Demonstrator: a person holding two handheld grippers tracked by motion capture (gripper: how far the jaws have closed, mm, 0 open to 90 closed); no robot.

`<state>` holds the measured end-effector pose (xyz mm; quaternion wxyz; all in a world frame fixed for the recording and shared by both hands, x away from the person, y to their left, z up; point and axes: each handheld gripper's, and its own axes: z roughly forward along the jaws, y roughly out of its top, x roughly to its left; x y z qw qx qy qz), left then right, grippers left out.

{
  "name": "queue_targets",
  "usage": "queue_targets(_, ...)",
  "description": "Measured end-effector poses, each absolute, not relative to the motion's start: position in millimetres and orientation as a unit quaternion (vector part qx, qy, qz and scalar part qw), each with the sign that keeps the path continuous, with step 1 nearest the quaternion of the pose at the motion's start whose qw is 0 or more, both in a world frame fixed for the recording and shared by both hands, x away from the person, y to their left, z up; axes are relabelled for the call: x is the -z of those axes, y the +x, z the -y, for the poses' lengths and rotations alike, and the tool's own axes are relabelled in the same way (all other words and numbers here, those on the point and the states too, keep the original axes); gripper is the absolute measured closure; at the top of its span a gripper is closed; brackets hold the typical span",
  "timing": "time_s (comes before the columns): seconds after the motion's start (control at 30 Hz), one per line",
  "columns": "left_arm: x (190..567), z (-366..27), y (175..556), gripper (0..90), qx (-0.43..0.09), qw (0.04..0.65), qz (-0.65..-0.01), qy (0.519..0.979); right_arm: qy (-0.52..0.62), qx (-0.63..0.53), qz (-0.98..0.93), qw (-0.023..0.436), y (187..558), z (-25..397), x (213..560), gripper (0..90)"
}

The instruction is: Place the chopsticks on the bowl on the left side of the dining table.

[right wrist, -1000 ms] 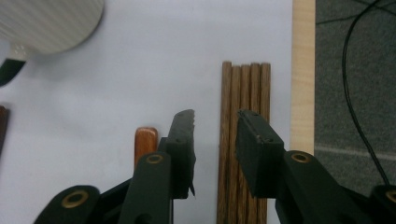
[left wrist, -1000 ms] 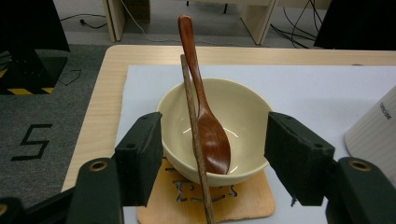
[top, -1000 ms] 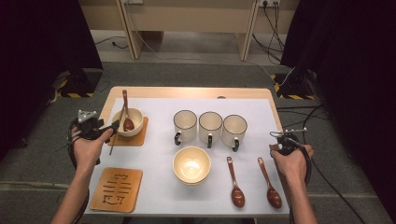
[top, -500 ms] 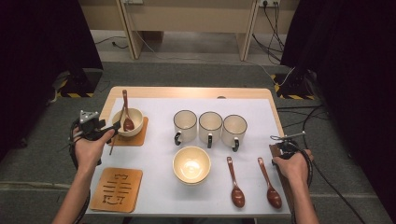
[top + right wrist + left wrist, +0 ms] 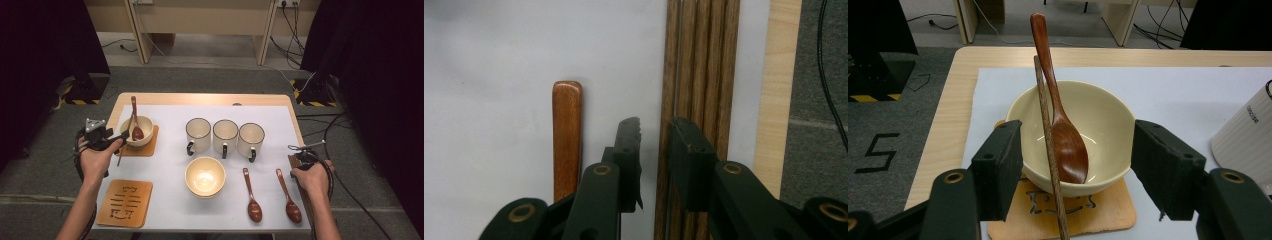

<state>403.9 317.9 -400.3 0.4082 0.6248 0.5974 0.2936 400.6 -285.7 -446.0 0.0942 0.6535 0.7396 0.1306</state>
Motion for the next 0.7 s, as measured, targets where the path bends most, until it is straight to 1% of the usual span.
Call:
queue_targets(0.2,400.4,-317.8,403.9,36.4,-0.292,0.408,-0.598,0.625,0.648,-0.125,-0.746,0.088,403.3,280.5,451.0,74.8)
queue_targets(0.43,399.5,-318.5,403.7,36.4,-0.29,0.411,-0.599,0.623,0.647,-0.111,-0.751,0.077,402.9,278.7,447.4,77.9)
queue_targets(0.7,400.0,-317.8,404.1,36.4,-0.289,0.411,-0.599,0.623,0.649,-0.081,-0.755,0.047,397.3,278.9,443.4,79.8)
